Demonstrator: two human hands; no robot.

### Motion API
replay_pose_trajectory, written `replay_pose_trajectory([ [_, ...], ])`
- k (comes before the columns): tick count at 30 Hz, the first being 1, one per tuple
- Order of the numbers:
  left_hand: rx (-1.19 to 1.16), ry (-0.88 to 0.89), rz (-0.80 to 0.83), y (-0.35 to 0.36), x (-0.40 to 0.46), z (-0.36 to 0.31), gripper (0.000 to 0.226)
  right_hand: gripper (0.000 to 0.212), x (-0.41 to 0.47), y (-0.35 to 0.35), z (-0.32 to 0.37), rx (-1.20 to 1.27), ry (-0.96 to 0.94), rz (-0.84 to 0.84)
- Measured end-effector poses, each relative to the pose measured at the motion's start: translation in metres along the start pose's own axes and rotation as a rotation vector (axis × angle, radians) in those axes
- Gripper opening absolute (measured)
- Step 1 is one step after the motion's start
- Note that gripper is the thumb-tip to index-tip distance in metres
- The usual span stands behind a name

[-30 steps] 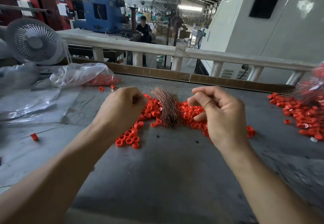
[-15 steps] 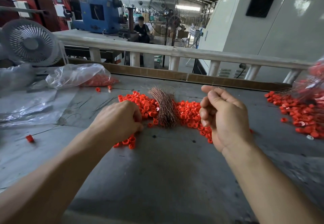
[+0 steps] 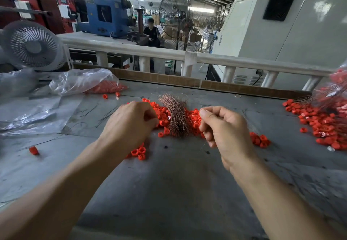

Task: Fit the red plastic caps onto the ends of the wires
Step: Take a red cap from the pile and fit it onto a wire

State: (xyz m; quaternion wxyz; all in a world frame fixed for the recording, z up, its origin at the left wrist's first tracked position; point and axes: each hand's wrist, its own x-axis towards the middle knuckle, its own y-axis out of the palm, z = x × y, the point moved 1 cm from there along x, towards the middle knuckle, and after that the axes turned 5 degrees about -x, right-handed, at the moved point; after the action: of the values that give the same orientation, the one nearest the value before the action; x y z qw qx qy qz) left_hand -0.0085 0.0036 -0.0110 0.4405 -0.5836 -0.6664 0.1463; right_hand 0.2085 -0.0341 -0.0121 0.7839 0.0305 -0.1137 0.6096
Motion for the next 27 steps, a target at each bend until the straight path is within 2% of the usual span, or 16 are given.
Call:
replay_pose_trajectory([
  [2, -0.225, 0.000, -0.007, 0.001, 0.000, -0.006, 0.006, 0.010, -0.001, 0.001, 0.001, -0.011, -0.010, -0.008],
  [6, -0.678, -0.063, 0.086, 0.008, -0.005, -0.018, 0.011, 0.011, -0.002, 0.002, 0.002, -0.019, -0.037, -0.023],
  [11, -1.027, -0.190, 0.206, 0.015, -0.011, -0.026, 0.012, 0.015, -0.002, 0.006, 0.001, -0.028, -0.066, -0.008],
  [14, -1.159, -0.252, 0.240, 0.017, -0.013, -0.030, 0.022, 0.015, -0.002, 0.009, 0.001, -0.004, -0.067, 0.018],
  [17, -1.247, -0.267, 0.253, 0.017, -0.012, -0.032, 0.020, 0.016, -0.003, 0.011, 0.001, -0.004, -0.081, 0.032],
  [27, -1.219, -0.191, 0.255, 0.014, -0.014, -0.034, 0.033, 0.006, -0.003, 0.014, 0.000, 0.008, -0.159, 0.132],
])
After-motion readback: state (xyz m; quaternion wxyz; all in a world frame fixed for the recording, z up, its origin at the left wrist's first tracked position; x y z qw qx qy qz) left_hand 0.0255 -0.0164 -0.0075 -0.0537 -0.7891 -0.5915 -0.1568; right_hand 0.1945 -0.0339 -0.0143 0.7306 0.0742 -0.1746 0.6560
